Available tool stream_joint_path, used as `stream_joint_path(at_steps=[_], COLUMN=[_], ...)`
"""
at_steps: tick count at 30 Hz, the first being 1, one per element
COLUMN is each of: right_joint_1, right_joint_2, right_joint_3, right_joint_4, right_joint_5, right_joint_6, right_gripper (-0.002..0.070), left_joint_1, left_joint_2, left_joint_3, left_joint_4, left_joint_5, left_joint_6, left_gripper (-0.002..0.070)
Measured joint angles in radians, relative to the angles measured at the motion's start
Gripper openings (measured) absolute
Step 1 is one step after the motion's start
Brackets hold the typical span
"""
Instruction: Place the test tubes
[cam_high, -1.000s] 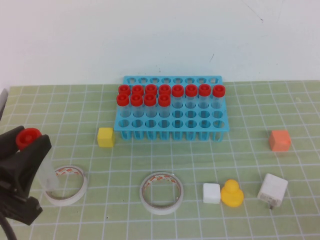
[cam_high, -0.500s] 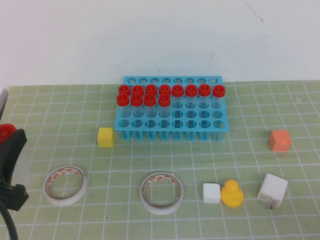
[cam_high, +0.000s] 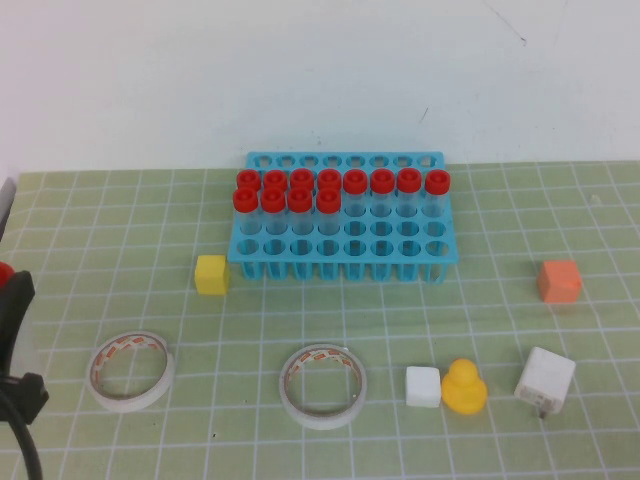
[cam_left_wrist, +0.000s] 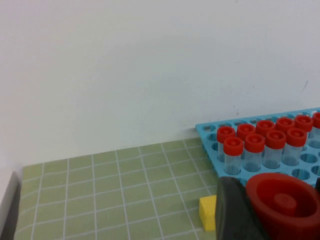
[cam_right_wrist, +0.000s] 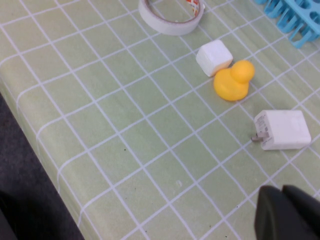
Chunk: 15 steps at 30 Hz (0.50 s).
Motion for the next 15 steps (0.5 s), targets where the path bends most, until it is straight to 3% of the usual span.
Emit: stream_joint_path(at_steps=[3, 10, 15], right_joint_1=[0.0, 0.0, 0.0], right_joint_2=[0.0, 0.0, 0.0], right_joint_3=[0.0, 0.0, 0.0], right_joint_4=[0.0, 0.0, 0.0], right_joint_5=[0.0, 0.0, 0.0], right_joint_6=[0.0, 0.0, 0.0], right_gripper=[-0.0001, -0.0001, -0.0001], left_joint_1=[0.0, -0.001, -0.001], left_joint_2=[0.0, 0.0, 0.0], left_joint_3=[0.002, 0.002, 0.002], left_joint_4=[0.117, 0.806, 1.19], left_joint_5=[0.02, 0.051, 0.06], left_joint_6=[-0.138, -0.962, -1.379], left_gripper=[0.0267, 0.0267, 0.0267])
